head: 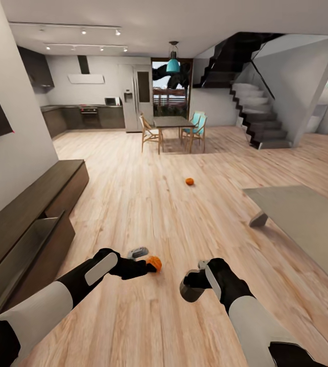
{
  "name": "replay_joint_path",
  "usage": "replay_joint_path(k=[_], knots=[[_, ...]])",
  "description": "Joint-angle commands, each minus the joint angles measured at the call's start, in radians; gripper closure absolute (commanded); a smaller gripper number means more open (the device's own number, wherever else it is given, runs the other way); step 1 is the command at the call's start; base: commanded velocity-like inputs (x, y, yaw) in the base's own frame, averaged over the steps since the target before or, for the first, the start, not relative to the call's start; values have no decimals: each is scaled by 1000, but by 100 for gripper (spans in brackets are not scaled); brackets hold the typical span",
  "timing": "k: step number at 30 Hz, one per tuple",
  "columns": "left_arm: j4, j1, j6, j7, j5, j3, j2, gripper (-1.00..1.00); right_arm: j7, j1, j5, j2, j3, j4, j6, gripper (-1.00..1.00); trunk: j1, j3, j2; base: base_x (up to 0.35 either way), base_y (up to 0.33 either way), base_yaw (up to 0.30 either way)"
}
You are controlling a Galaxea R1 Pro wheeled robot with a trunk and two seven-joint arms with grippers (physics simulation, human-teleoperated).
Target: Place each of the two pumpkins and all three candles from the living room inside a cabinet in the living room (use any cabinet), then make sure every cabinet is closed, and position the cauldron so it is next to a table in the living room.
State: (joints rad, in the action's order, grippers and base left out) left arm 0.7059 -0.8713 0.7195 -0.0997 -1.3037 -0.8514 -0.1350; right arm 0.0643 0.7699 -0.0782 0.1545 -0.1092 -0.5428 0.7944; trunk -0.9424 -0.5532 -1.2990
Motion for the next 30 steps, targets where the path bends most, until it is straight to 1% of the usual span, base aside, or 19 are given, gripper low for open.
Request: replay_joint_path(k=[1, 30], knots=[[0, 0, 0, 0, 0, 0, 0, -100, 0, 0, 2, 0, 0, 0, 0, 100, 0, -2, 0, 326, 0, 137], [0, 0, 0, 0, 1, 0, 0, -100, 0, 0, -2, 1, 0, 0, -1, 100, 0, -46, 0, 326, 0, 137]])
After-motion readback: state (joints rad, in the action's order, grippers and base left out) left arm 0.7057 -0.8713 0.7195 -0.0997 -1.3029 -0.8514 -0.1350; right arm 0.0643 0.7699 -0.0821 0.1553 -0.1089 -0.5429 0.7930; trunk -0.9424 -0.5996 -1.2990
